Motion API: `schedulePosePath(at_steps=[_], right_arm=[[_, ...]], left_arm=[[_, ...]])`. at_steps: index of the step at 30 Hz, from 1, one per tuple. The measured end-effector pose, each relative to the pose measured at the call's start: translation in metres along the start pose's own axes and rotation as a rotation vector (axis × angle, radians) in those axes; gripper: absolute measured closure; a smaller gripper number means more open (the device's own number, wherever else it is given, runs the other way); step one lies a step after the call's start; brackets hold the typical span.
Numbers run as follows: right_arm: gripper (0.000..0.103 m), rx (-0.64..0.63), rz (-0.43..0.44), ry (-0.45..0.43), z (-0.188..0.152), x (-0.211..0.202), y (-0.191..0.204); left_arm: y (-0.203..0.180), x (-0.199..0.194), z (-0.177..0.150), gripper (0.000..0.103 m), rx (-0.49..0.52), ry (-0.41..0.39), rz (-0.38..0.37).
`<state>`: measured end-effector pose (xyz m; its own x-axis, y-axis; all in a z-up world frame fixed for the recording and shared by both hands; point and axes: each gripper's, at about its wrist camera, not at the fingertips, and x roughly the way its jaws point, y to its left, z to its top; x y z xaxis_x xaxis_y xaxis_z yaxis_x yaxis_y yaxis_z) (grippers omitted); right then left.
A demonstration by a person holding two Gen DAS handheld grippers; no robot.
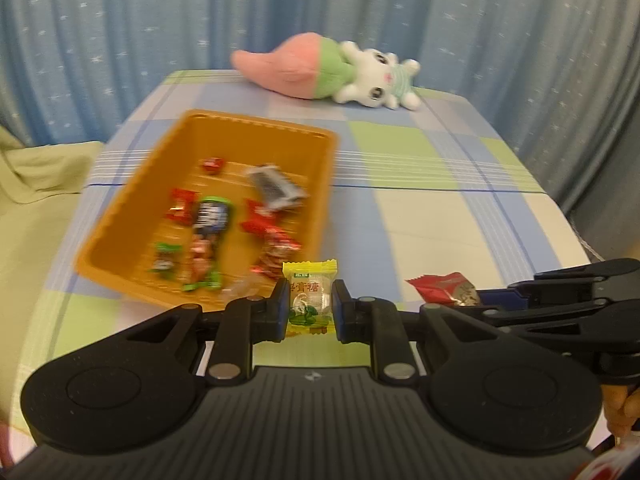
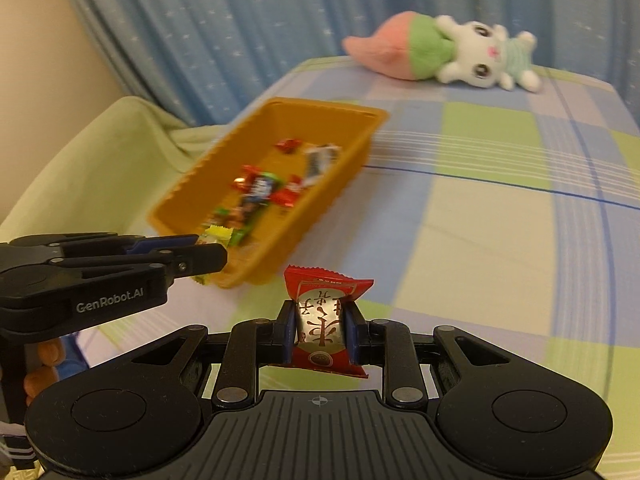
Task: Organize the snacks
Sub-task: 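Carry both candies over the orange basket with both grippers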
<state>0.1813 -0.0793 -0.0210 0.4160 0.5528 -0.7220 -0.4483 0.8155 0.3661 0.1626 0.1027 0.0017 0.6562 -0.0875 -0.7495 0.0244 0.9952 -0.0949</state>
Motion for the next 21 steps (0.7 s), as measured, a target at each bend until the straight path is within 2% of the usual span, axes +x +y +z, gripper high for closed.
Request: schedulePosePath(at_steps=[13,21], right_arm=[[0.077,-0.01,0.035,-0.024,0.043,0.043,0.047],[0.077,0.006,0.014,-0.037,0.071,0.076,0.057]], left_arm=[[0.068,0.004,0.023,0.084,-0.016,-0.035,0.073],[0.092,0.029,0.047,0.084,0.006,-0.029,0.066]])
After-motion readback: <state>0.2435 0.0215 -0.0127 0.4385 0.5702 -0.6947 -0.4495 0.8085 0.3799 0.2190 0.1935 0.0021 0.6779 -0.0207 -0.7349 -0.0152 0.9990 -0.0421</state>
